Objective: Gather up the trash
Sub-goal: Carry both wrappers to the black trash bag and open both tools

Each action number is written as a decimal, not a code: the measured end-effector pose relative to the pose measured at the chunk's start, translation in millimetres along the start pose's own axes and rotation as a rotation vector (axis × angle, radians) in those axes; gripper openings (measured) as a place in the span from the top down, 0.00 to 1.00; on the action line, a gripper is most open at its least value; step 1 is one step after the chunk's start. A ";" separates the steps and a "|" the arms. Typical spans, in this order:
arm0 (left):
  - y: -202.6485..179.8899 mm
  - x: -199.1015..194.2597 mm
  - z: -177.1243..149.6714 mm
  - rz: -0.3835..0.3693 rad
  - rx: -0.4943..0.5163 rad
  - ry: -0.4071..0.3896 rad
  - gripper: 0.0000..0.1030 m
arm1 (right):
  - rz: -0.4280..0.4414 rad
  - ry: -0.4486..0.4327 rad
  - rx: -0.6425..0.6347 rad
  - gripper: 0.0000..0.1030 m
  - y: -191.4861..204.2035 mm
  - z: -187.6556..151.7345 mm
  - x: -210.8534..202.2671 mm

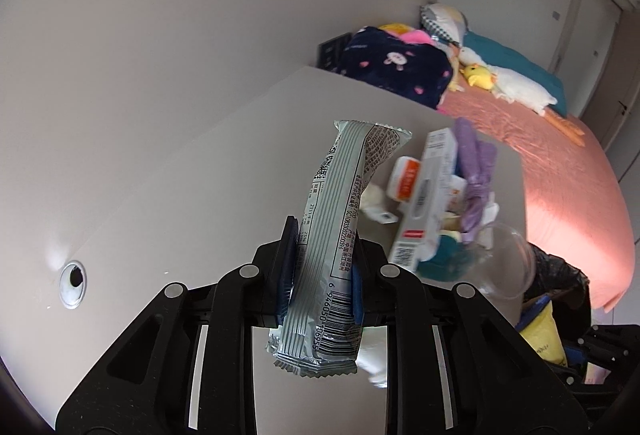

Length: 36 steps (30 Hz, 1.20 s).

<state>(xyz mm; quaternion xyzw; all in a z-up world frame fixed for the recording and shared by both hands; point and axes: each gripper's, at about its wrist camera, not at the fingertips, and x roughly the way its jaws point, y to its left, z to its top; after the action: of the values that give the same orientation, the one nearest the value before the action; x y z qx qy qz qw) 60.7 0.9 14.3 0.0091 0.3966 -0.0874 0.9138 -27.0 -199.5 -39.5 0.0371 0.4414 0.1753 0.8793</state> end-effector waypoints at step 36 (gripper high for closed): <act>-252.1 -18.9 -32.4 -0.398 0.376 0.074 0.79 | -0.277 -0.172 0.366 0.81 -138.7 -77.2 -129.5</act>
<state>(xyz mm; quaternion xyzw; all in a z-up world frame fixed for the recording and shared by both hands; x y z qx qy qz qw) -17.5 -241.6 19.2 0.1039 0.4003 -0.3369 0.8458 -120.8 -380.4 -18.2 0.1494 0.3901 -0.0336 0.9079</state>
